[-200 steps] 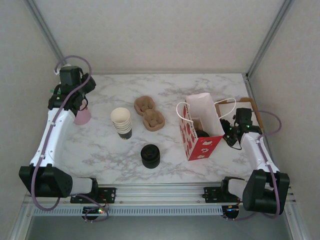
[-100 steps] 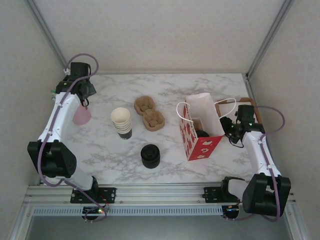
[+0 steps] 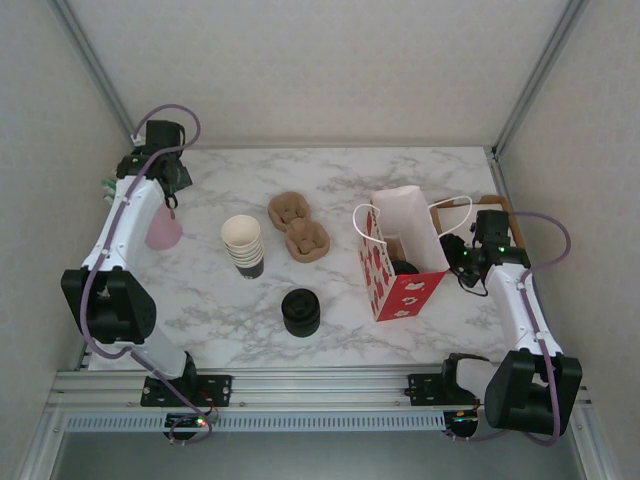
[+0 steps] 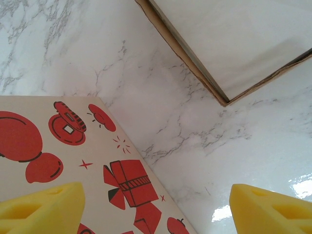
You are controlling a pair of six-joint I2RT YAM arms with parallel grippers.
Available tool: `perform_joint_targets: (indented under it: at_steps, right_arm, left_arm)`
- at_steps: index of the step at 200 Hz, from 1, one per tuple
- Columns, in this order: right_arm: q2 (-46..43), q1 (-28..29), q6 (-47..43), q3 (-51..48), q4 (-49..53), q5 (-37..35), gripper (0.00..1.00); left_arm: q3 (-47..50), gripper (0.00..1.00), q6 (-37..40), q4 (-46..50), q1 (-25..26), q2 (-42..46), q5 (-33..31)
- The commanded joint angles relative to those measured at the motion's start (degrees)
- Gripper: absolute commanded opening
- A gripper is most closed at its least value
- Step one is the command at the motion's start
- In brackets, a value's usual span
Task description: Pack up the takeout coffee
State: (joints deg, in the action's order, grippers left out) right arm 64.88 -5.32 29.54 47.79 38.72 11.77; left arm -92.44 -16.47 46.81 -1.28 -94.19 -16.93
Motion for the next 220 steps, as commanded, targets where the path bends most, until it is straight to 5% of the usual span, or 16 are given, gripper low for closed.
perform_joint_targets:
  at_steps: [1,220]
  right_arm:
    - [-0.9,0.24,-0.34,1.24,0.94,0.02,0.78]
    - [-0.37,0.2,-0.41,0.18,0.08,0.7,0.77]
  left_arm:
    - [-2.3,0.28,1.21,2.38,-0.22,-0.63,-3.41]
    - [-1.75,0.3,1.0,2.57,-0.3,-1.22,-4.56]
